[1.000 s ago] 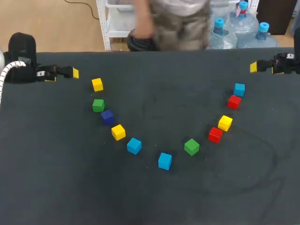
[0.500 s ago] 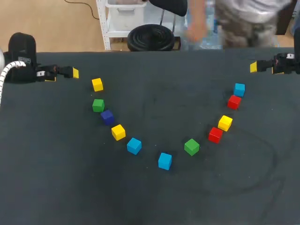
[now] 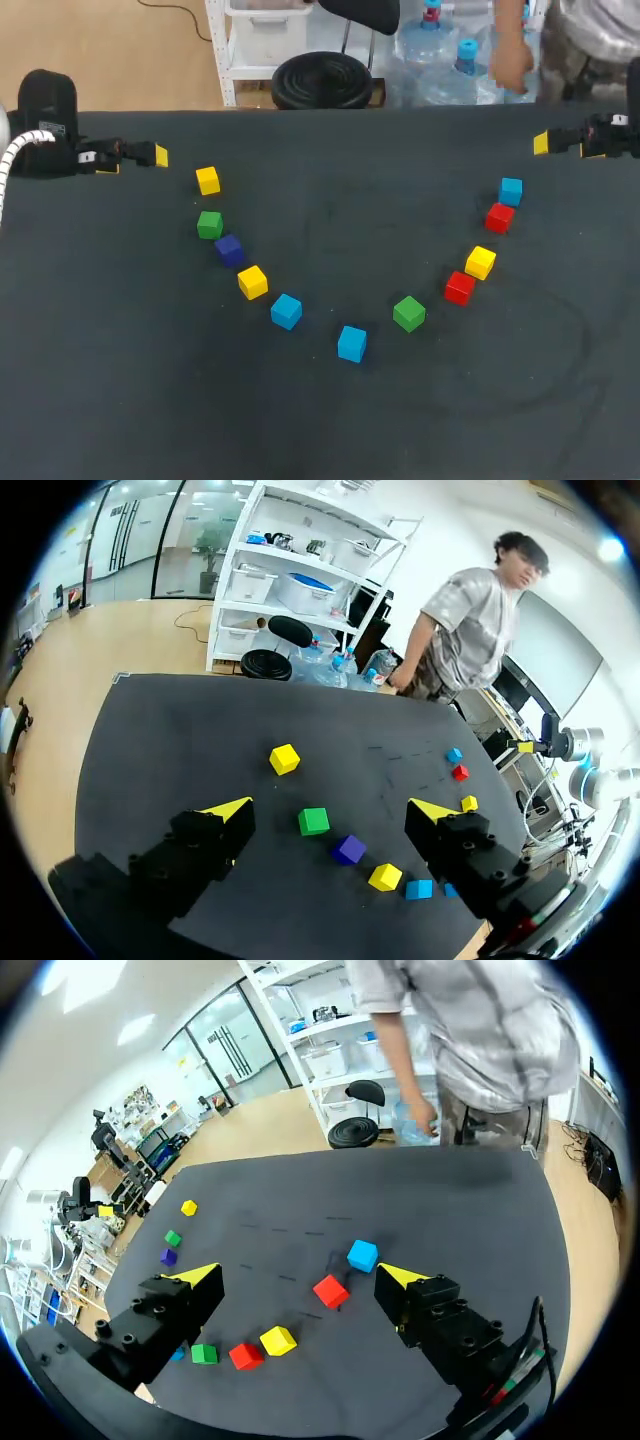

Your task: Place the blue cubes, place green cubes on the blue cubes, place the yellow cubes on the green cubes, then place the red cubes on the yellow cubes, and place purple cube on the red cubes.

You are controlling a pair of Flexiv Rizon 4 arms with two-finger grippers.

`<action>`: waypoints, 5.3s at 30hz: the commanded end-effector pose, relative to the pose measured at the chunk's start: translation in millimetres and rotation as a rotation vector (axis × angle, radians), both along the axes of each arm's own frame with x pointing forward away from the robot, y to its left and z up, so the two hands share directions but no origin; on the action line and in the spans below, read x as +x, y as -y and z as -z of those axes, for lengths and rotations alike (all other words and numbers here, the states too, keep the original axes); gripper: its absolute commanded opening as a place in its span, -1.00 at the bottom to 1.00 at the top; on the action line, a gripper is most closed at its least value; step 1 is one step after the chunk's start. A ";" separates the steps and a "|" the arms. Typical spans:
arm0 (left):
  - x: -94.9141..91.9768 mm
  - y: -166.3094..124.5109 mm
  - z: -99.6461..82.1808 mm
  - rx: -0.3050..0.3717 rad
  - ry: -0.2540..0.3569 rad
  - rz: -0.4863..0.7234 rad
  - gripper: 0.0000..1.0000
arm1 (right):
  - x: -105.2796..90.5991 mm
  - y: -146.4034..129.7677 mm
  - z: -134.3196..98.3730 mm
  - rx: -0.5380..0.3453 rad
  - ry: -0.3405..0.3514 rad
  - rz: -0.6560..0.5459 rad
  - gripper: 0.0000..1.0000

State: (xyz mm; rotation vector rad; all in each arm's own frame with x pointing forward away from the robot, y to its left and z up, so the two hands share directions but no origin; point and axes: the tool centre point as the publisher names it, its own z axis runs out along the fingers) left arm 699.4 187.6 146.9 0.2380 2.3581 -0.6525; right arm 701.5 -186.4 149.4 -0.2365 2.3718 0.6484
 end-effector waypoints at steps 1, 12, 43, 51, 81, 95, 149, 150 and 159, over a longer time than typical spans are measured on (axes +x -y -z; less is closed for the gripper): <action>0.1 1.6 -1.7 0.008 -0.006 -0.005 1.00 | -0.2 -0.8 -0.1 -0.004 0.000 0.003 1.00; 0.1 1.6 -1.7 0.008 -0.006 -0.005 1.00 | -0.2 -0.8 -0.1 -0.004 0.000 0.003 1.00; 0.1 1.6 -1.7 0.008 -0.006 -0.005 1.00 | -21.9 15.5 -42.9 -0.333 -0.073 -0.416 1.00; 0.1 1.6 -1.7 0.008 -0.006 -0.005 1.00 | -50.5 3.4 -20.7 -0.554 -0.067 -0.726 1.00; 0.1 1.6 -1.7 0.008 -0.006 -0.005 1.00 | 58.0 -40.9 51.1 -0.741 -0.025 -1.073 1.00; 0.1 1.6 -1.7 0.008 -0.006 -0.005 1.00 | 110.0 -8.8 102.4 -0.727 -0.202 -1.067 1.00; 0.1 1.6 -1.7 0.008 -0.006 -0.005 1.00 | 75.9 -33.4 126.0 -0.718 -0.278 -1.154 -1.00; 0.1 1.6 -1.7 0.008 -0.006 -0.005 1.00 | 69.9 -38.7 123.5 -0.721 -0.268 -1.166 -1.00; 0.1 1.6 -1.7 0.008 -0.006 -0.005 1.00 | 27.1 -92.7 114.6 -0.760 -0.231 -1.192 -1.00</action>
